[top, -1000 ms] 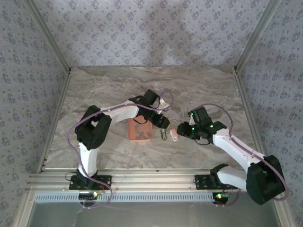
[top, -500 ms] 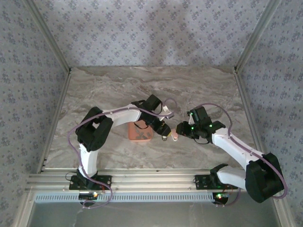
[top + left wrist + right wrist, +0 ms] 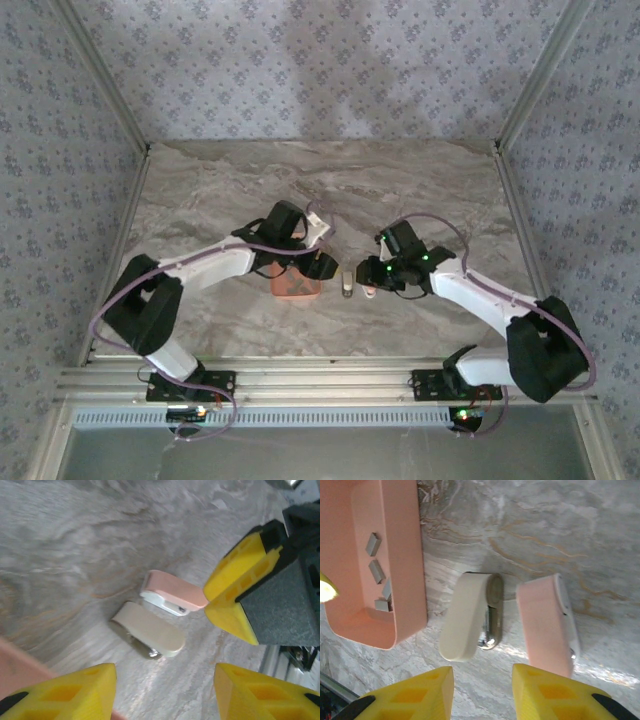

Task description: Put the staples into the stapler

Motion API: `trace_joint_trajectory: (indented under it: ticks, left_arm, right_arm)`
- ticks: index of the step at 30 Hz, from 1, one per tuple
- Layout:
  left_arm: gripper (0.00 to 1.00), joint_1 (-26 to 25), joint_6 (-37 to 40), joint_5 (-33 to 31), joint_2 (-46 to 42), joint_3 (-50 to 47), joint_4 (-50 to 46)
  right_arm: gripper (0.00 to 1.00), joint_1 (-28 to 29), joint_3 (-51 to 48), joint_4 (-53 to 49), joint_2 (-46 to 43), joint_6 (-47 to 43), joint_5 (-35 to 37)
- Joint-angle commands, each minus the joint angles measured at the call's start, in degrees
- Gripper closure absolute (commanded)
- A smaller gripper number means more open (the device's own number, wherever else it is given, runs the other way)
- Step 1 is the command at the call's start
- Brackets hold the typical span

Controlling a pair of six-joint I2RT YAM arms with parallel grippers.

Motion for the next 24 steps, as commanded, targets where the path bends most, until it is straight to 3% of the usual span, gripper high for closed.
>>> trace_joint_trajectory:
  ticks: [1,7,20,24]
  left_arm:
    - [0.46,1.0,-2.7,-3.8,-3.1,-2.9,4.9]
    - [0.45,1.6,-2.4,-4.6,-4.1,-5.0,5.4]
    - [0.45,3.4,-2.9,-4.3,-6.1,-8.1,7.1]
    - [0.45,3.8,-2.9,-4.0,-5.7,-8.1,7.5]
  right_arm:
    - [0.64,2.1,4.1,-3.9,3.0,-0.6,2.2]
    - [0.64,4.8,9.3,-12.0,7.5,-0.9,5.2]
    - [0.65,5.7,14.0,-12.5,12.2,-0.9,5.2]
    - [0.73,5.9,11.3,-10.2,14.9,-0.9,5.6]
